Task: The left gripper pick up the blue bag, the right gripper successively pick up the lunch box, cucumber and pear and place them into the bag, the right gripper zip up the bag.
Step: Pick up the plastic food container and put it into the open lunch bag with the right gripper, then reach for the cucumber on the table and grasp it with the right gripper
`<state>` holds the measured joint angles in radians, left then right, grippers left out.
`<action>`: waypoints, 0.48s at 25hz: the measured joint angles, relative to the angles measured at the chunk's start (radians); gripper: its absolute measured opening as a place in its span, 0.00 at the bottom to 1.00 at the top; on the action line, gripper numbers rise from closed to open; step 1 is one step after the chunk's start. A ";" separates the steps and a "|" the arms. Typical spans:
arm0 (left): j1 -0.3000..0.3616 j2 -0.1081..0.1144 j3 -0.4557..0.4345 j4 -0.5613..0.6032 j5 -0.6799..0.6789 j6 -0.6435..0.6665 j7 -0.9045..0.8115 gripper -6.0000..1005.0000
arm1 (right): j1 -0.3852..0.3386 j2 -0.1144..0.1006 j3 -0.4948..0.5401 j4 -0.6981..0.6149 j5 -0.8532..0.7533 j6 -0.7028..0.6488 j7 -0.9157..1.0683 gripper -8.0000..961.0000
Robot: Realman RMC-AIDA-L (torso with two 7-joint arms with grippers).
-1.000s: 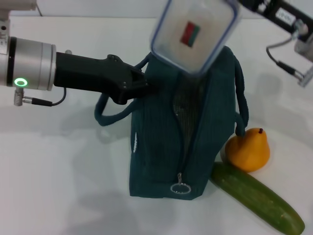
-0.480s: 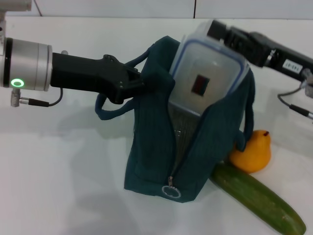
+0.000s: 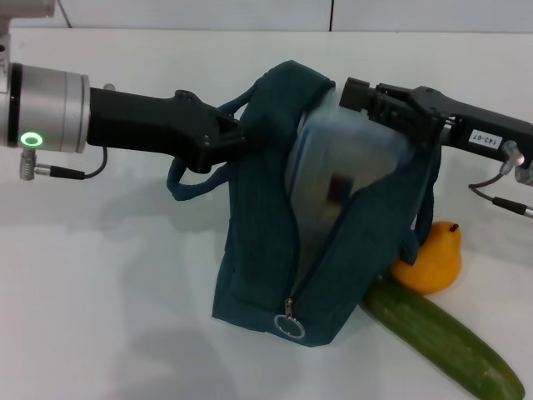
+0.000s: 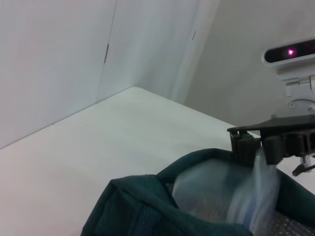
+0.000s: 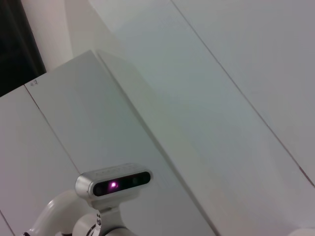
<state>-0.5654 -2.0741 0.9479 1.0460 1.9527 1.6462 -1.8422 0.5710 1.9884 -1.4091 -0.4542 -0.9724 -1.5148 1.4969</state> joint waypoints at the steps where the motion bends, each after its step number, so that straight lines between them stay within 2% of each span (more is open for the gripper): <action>1: 0.000 -0.001 0.000 0.000 0.000 -0.001 0.000 0.05 | -0.001 0.000 0.001 0.000 -0.002 -0.003 0.000 0.15; 6: -0.001 -0.004 0.000 0.000 0.000 -0.002 0.000 0.05 | -0.007 0.000 0.001 -0.011 -0.003 -0.014 -0.005 0.16; 9: 0.000 -0.005 0.000 0.000 0.000 -0.003 -0.002 0.05 | -0.025 -0.013 0.002 -0.048 -0.007 -0.031 -0.007 0.28; 11: 0.001 -0.005 0.000 0.000 0.000 -0.003 -0.004 0.05 | -0.066 -0.034 0.003 -0.113 -0.013 -0.057 -0.006 0.35; 12: 0.001 -0.005 0.000 0.000 0.000 -0.004 -0.005 0.05 | -0.102 -0.048 0.003 -0.163 -0.017 -0.074 -0.003 0.43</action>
<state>-0.5643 -2.0787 0.9480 1.0461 1.9527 1.6427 -1.8471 0.4695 1.9403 -1.4060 -0.6176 -0.9899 -1.5883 1.4942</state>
